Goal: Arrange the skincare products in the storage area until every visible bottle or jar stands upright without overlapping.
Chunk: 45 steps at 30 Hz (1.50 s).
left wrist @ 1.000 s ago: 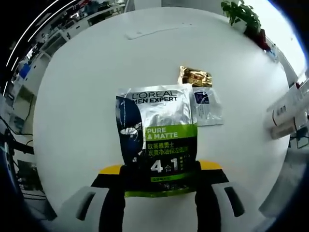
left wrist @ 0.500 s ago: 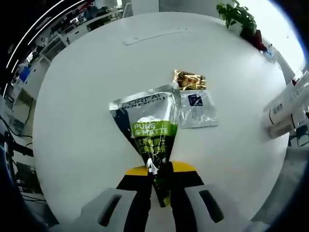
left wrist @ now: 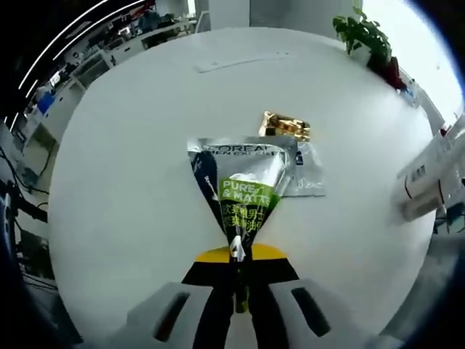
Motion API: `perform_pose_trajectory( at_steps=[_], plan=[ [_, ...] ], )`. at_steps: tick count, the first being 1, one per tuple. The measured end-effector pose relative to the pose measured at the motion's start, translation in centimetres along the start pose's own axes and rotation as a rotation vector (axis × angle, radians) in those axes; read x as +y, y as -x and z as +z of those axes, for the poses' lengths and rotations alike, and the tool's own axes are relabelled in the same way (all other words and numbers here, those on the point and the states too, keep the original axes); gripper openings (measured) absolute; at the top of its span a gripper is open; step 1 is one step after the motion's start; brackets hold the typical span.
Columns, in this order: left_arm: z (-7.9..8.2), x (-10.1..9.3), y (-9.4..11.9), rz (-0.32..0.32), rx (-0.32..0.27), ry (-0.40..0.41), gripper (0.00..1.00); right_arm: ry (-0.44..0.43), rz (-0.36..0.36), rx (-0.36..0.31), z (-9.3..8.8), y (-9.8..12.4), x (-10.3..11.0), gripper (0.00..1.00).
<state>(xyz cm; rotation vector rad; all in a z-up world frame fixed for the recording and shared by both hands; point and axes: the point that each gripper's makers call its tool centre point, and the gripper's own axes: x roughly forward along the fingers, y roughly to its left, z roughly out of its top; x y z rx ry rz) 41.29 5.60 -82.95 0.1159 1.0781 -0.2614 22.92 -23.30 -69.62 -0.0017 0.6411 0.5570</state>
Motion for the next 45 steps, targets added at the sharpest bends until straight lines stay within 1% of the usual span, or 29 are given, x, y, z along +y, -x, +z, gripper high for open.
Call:
perform_pose_trajectory(
  at_steps=[1, 4, 7, 10, 13, 18, 20, 30, 34, 36, 40, 45],
  plan=[
    [-0.1, 0.0, 0.1, 0.000, 0.001, 0.034, 0.04, 0.000, 0.000, -0.002, 0.0, 0.0, 0.0, 0.85],
    [-0.6, 0.1, 0.3, 0.005, 0.006, 0.030, 0.04, 0.002, -0.003, -0.008, 0.1, 0.0, -0.1, 0.85],
    [-1.1, -0.3, 0.8, 0.001, 0.005, 0.032, 0.04, 0.007, 0.006, -0.011, 0.2, 0.0, 0.1, 0.85],
    [-1.0, -0.9, 1.7, -0.017, -0.025, 0.069, 0.04, 0.017, 0.014, -0.012, 0.2, 0.1, 0.3, 0.85],
    [-1.1, -1.2, 2.7, -0.021, -0.045, 0.079, 0.04, 0.032, 0.016, -0.015, 0.3, 0.2, 0.5, 0.85],
    [-1.9, -1.6, 4.1, -0.028, -0.069, 0.097, 0.04, 0.050, 0.022, -0.018, 0.3, 0.2, 0.7, 0.85],
    [-2.5, -1.9, 4.9, -0.029, -0.079, 0.113, 0.04, 0.056, 0.028, -0.018, 0.3, 0.3, 0.8, 0.85],
    [-3.8, -2.5, 6.6, -0.051, -0.119, 0.173, 0.04, 0.097, 0.038, -0.026, 0.4, 0.4, 1.2, 0.84],
    [-3.9, -2.9, 7.1, -0.070, -0.136, 0.208, 0.04, 0.110, 0.041, -0.030, 0.4, 0.3, 1.2, 0.84],
    [-4.0, -3.6, 7.8, -0.078, -0.145, 0.212, 0.04, 0.122, 0.045, -0.029, 0.4, 0.3, 1.3, 0.83],
    [-3.7, -4.4, 8.6, -0.099, -0.177, 0.225, 0.04, 0.127, 0.060, -0.032, 0.3, 0.3, 1.6, 0.83],
    [-3.8, -5.4, 9.5, -0.118, -0.204, 0.236, 0.04, 0.129, 0.066, -0.042, 0.4, 0.4, 1.7, 0.82]
  ],
)
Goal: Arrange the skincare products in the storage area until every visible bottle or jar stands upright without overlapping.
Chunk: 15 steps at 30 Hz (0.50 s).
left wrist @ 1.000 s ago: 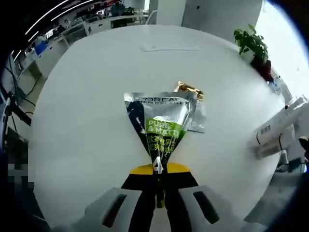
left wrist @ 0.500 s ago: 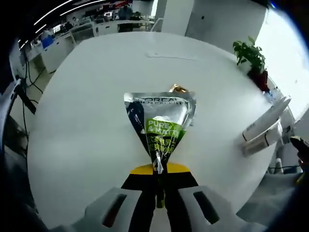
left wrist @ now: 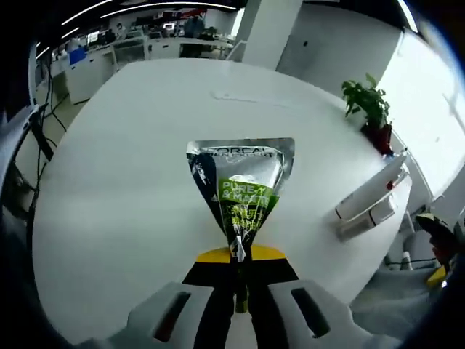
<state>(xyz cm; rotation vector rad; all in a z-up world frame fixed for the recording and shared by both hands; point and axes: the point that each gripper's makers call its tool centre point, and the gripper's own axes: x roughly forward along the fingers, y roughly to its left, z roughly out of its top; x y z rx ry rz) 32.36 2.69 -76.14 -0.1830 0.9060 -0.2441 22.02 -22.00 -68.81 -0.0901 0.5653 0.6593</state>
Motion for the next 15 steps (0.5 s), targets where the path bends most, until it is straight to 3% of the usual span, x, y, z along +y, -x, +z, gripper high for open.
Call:
perform_pose_trajectory(
  at_steps=[6, 15],
  plan=[
    [-0.7, -3.2, 1.9, -0.100, -0.077, 0.128, 0.04, 0.051, 0.007, -0.002, 0.0, 0.0, 0.5, 0.81],
    [-3.1, -6.8, 5.2, -0.164, -0.126, 0.158, 0.04, 0.070, 0.030, 0.001, 0.0, -0.1, 1.0, 0.81]
  ],
)
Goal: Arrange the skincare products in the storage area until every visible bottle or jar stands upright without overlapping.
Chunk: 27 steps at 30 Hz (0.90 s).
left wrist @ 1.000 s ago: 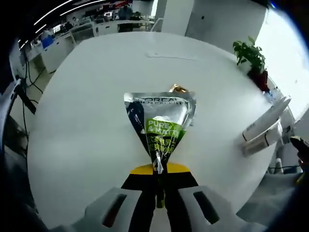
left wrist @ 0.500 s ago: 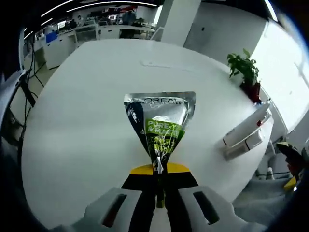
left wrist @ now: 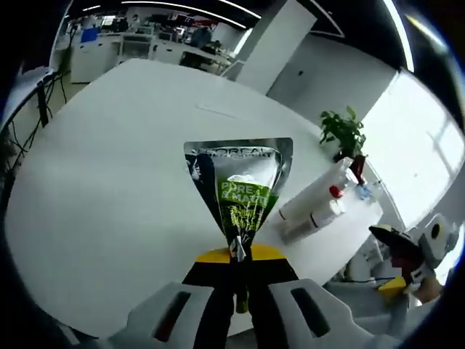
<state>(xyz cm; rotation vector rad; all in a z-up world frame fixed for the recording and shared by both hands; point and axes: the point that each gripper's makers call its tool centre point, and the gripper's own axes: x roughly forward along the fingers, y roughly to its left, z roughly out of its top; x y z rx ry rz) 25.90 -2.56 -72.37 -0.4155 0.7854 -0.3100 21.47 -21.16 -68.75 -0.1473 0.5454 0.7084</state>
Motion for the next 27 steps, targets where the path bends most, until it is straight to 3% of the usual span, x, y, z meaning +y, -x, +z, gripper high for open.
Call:
perform_pose_trajectory(
  at_steps=[8, 15, 24, 27],
  plan=[
    [0.0, -2.3, 2.9, -0.036, -0.056, -0.028, 0.04, 0.017, 0.055, 0.004, 0.1, 0.0, 1.1, 0.80],
    [-0.7, -4.2, 4.5, -0.031, -0.071, -0.107, 0.04, -0.005, 0.113, -0.009, 0.5, 0.4, 1.7, 0.78],
    [-1.5, -5.5, 4.7, -0.030, -0.066, -0.176, 0.04, -0.097, 0.217, -0.016, 1.1, 0.5, 2.8, 0.76],
    [-1.7, -6.1, 5.1, -0.028, -0.071, -0.192, 0.04, -0.173, 0.226, -0.030, 1.4, 0.3, 2.6, 0.77]
  ],
)
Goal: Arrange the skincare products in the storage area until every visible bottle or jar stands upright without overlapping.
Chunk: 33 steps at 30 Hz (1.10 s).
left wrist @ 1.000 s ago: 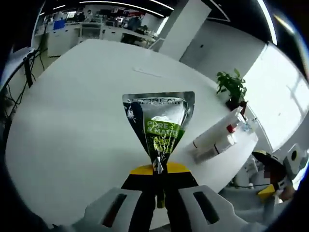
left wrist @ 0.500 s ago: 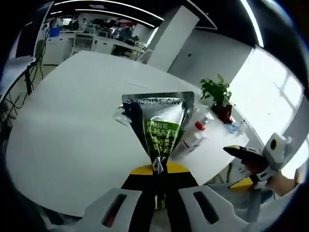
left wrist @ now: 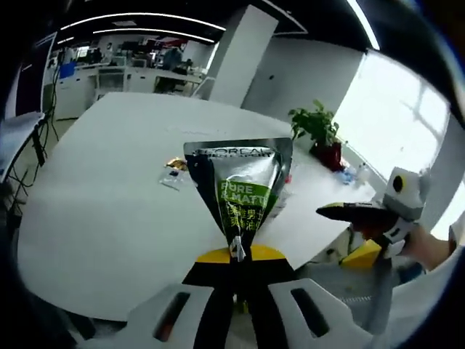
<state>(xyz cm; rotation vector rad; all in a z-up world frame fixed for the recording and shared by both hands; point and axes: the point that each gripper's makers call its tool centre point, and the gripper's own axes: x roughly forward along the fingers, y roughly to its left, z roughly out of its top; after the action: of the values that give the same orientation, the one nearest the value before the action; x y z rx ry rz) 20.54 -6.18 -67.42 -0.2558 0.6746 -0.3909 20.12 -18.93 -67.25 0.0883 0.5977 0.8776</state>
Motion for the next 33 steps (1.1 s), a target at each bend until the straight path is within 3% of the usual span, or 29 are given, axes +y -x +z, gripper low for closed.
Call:
perform_pose_trajectory(
  at_steps=[3, 6, 8, 13, 18, 24, 33],
  plan=[
    [-0.2, -0.7, 0.1, 0.004, 0.014, -0.057, 0.04, -0.092, 0.023, -0.056, 1.2, -0.1, -0.1, 0.77],
    [-0.2, -1.9, 0.0, -0.013, 0.025, -0.120, 0.04, -0.244, 0.080, -0.127, 2.5, -0.2, 0.6, 0.77],
    [0.0, -2.8, -0.1, -0.026, 0.029, -0.187, 0.04, -0.304, 0.098, -0.141, 2.6, -0.4, 0.9, 0.76],
    [0.1, -5.9, 0.0, -0.072, 0.020, -0.269, 0.04, -0.312, 0.120, -0.138, 2.2, -1.4, 1.8, 0.73],
    [-0.6, -6.9, 0.2, -0.089, 0.039, -0.310, 0.04, -0.396, 0.199, -0.190, 2.9, -1.8, 3.4, 0.63],
    [-1.0, -7.4, 0.4, -0.108, 0.050, -0.346, 0.04, -0.403, 0.238, -0.208, 3.0, -2.1, 3.6, 0.47],
    [-1.6, -7.6, 0.0, -0.110, 0.073, -0.404, 0.04, -0.447, 0.293, -0.233, 3.5, -2.0, 4.3, 0.34]
  ],
)
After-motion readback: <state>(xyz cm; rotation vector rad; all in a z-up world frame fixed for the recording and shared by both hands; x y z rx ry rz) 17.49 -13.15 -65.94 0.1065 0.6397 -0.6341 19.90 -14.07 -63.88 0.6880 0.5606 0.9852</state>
